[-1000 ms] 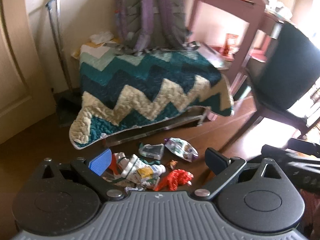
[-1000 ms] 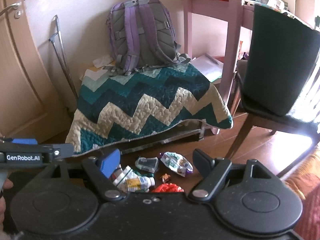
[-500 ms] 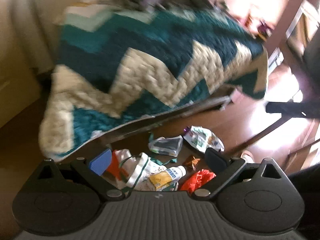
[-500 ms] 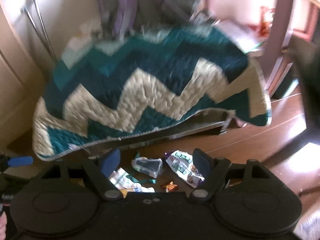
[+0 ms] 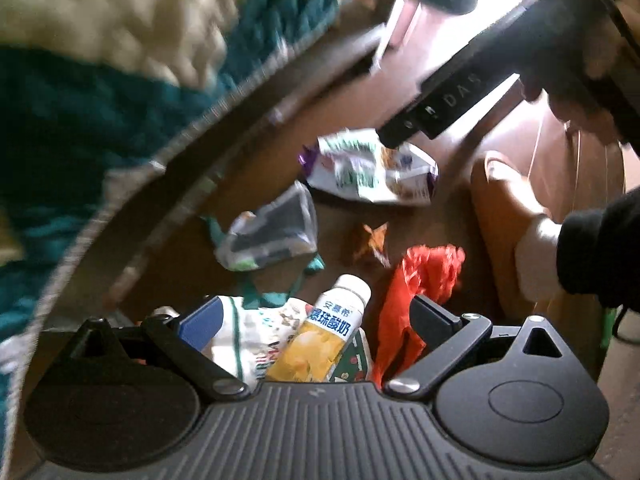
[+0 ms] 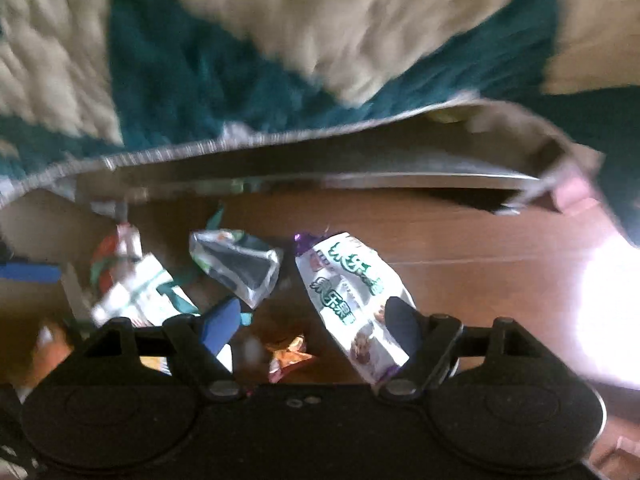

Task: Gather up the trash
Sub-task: 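Grasp the yogurt bottle with the left tool while the right grasps the snack wrapper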

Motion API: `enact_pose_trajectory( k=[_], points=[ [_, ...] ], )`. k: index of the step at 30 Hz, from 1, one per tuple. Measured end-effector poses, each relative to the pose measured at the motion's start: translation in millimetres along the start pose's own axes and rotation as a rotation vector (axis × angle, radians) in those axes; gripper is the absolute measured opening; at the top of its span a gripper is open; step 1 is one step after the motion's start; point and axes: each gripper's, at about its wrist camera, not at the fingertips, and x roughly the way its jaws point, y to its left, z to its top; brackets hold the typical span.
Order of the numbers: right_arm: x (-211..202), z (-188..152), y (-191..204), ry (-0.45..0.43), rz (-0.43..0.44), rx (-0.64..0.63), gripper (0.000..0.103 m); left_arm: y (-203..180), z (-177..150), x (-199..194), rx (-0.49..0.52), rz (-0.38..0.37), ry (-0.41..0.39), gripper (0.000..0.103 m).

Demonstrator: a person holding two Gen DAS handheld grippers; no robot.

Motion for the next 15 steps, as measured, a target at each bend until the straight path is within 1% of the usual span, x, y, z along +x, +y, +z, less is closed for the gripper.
enact_pose_trajectory(
  k=[2,4,6,9,13,15],
  points=[
    [22.8,3.5,-6.3,0.014,-0.014,-0.081,0.08,3.2,-1.2,20.9,0.013,-0.025,0.028,0.1],
    [40.0,5.8,-13.7,0.027,-0.017,-0.134,0.08,5.1,-6.7,38.4,0.032,-0.042,0.044,0.1],
    [56.4,6.7,-21.5,0.046,-0.019,-0.165,0.08,7.4,-12.5,56.7,0.053,-0.059,0.07,0.1],
    [82.1,7.4,-29.8,0.075,0.01,-0.184,0.08,6.0,-22.4,77.0,0.098,-0.079,0.103,0.1],
    [109.1,6.7,-24.7,0.099,0.016,-0.242,0.08,2.3,-32.9,99.5,0.14,-0.093,0.13,0.099],
    [117.8,5.7,-20.3,0.1,0.026,-0.26,0.08,1.2,-35.9,108.5,0.158,-0.084,0.144,0.09]
  ],
)
